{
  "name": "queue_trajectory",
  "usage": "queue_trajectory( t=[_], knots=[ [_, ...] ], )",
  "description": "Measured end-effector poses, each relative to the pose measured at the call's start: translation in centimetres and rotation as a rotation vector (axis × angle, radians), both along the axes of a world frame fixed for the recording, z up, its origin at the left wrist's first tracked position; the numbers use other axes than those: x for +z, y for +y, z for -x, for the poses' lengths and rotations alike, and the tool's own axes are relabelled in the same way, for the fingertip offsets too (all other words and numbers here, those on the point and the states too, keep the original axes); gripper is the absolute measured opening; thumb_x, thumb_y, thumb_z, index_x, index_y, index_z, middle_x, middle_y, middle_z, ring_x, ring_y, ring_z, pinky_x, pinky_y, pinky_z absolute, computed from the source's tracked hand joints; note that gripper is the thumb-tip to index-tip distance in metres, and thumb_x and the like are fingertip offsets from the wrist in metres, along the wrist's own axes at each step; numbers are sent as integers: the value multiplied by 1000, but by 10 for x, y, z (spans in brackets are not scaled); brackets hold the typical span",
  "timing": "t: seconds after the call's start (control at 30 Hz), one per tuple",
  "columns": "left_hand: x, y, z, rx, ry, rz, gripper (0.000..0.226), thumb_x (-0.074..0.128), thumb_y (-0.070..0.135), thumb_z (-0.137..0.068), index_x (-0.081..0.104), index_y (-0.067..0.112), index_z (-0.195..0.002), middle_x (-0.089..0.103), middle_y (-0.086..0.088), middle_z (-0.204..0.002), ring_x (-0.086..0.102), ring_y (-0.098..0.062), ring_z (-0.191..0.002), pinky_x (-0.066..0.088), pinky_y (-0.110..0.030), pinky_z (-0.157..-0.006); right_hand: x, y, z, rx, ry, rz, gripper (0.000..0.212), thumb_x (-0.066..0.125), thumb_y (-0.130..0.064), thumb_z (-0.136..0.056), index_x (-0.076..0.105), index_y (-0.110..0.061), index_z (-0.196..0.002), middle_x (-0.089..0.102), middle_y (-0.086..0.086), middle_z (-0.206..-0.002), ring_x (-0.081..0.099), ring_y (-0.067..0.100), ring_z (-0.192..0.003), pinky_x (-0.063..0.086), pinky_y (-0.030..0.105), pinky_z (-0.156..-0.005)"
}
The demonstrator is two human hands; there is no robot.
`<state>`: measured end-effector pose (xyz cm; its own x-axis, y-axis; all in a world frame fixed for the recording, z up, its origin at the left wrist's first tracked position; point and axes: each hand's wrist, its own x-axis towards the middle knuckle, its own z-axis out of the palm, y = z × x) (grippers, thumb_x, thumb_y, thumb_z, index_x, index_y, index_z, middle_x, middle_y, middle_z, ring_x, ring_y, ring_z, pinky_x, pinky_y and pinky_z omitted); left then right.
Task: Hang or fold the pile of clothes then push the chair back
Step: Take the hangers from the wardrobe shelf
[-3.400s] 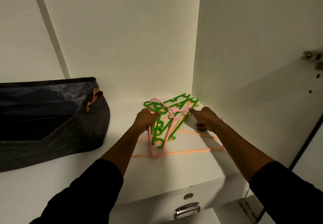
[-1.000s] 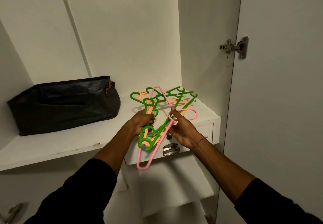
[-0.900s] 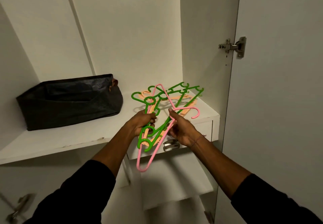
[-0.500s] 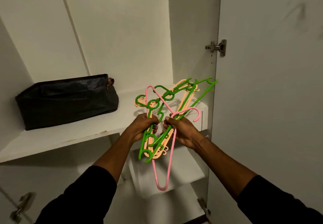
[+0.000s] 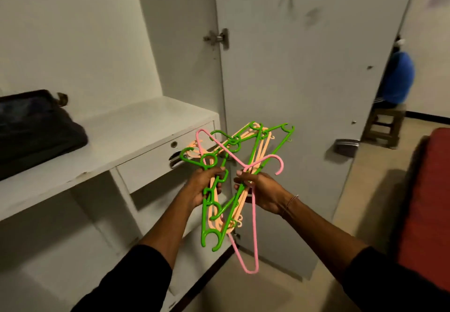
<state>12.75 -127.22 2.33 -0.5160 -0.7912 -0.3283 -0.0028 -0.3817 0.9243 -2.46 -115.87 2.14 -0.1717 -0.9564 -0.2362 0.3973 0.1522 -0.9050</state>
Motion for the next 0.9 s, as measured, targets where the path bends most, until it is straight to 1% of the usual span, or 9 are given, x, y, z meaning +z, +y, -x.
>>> queue_trajectory(
  t=[0.07,0.17,0.3,0.37,0.53,0.6,0.67,0.77,0.9],
  knots=[
    [-6,5,11,-55,31,3,6,64,9,-93,65,4,-89,61,-6,-62,57,-16,-45,51,-25,-45,-1,11,11,-14,-25,-71,16,71,-25,-91,64,-13,-99,68,8,-99,68,21,-83,53,39,-81],
    [-10,51,68,-339,38,-42,9,61,0,-93,66,7,-97,70,-9,-74,67,-20,-56,58,-32,-52,-7,75,69,-268,-97,-48,30,75,-32,-85,66,-14,-107,71,9,-103,71,26,-90,52,48,-97],
    [-14,81,117,-533,5,-39,14,61,-5,-90,65,8,-93,73,-11,-81,73,-20,-69,60,-35,-60,-2,127,107,-400,-19,-89,37,81,-36,-82,66,-13,-107,69,5,-87,71,24,-80,58,40,-78],
    [-15,108,152,-601,-16,2,14,60,-7,-90,63,7,-91,73,-11,-79,72,-18,-67,58,-30,-55,-2,161,129,-493,38,-110,38,82,-40,-81,66,-11,-102,69,4,-82,71,23,-76,55,39,-76],
    [-9,185,241,-775,-51,5,14,58,-4,-93,71,-2,-93,73,-20,-103,75,-27,-85,58,-30,-52,-2,249,189,-684,150,-164,54,83,-48,-77,66,-10,-111,78,7,-98,76,25,-90,53,29,-58],
    [-9,216,277,-822,-52,-4,17,60,-3,-93,63,-2,-109,71,-22,-113,73,-32,-95,63,-44,-70,-1,283,215,-748,172,-166,52,82,-46,-78,67,-9,-112,78,8,-98,76,25,-88,53,29,-60],
    [-10,247,312,-849,-48,-16,23,60,-4,-93,56,2,-115,71,-20,-116,70,-38,-104,55,-56,-91,1,315,240,-783,195,-169,49,81,-43,-81,69,-5,-110,77,6,-91,75,19,-71,51,26,-54],
    [-13,296,367,-891,-60,-33,26,58,-6,-94,55,-2,-120,70,-21,-116,71,-39,-98,58,-55,-83,3,368,285,-846,193,-173,39,77,-35,-87,72,-2,-107,75,10,-87,69,15,-53,48,22,-43],
    [-17,352,435,-898,-51,28,14,58,-9,-91,61,-1,-103,67,-29,-114,70,-43,-99,58,-55,-80,-1,428,342,-912,187,-150,29,75,-33,-89,73,-4,-94,73,12,-86,72,19,-64,53,26,-50]
  ],
)
